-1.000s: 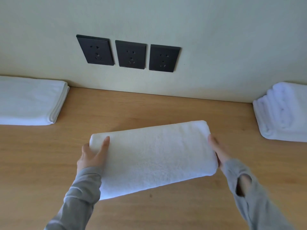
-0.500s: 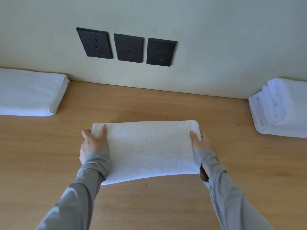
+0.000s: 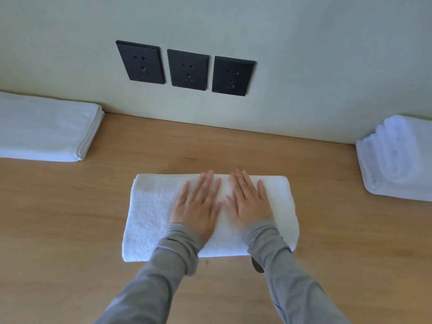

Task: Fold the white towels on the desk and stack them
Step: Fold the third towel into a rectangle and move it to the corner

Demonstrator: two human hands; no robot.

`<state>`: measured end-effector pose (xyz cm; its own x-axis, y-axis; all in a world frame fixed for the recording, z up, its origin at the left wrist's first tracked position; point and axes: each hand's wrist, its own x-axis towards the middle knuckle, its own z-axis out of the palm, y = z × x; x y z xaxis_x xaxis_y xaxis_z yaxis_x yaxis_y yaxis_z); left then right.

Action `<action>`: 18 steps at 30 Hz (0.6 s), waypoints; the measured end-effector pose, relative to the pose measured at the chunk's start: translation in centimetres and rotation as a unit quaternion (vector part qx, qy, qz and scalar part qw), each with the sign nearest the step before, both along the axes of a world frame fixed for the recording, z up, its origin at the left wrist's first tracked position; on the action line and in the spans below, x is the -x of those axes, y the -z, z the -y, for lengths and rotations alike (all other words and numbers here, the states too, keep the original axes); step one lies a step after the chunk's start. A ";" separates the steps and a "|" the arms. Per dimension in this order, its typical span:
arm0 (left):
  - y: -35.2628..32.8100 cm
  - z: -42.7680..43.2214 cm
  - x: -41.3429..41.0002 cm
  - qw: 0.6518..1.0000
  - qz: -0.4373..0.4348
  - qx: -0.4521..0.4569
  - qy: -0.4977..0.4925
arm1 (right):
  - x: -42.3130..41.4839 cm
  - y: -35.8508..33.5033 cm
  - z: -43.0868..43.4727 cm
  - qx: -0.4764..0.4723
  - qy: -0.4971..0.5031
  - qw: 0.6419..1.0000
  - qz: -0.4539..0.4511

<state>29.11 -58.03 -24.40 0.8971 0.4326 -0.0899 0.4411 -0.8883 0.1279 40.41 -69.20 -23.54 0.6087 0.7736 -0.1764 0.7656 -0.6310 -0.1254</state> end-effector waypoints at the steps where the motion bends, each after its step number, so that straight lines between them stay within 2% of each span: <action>1: 0.2 -1.5 1.5 0.999 0.017 0.007 -0.027 | -0.2 0.2 0.7 0.006 -0.004 1.000 0.016; 4: 0.6 -5.0 4.9 0.995 0.011 0.022 -0.092 | -0.3 0.7 1.4 0.024 0.006 0.999 0.035; 10: 1.0 -5.6 5.1 0.994 0.015 0.031 -0.100 | -1.4 0.5 1.5 0.025 -0.006 0.999 0.029; 13: 1.2 -5.6 5.2 0.995 0.021 0.022 -0.095 | -3.0 0.7 4.5 0.029 0.039 0.998 0.040; 18: 1.0 -5.7 4.7 0.996 0.009 0.023 -0.088 | -4.2 0.6 4.0 0.023 0.035 0.999 0.008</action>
<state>24.38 -52.37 -25.37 0.8093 0.5791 -0.0983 0.5869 -0.7902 0.1766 44.65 -73.18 -24.15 0.6646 0.7196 -0.2011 0.7205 -0.6885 -0.0828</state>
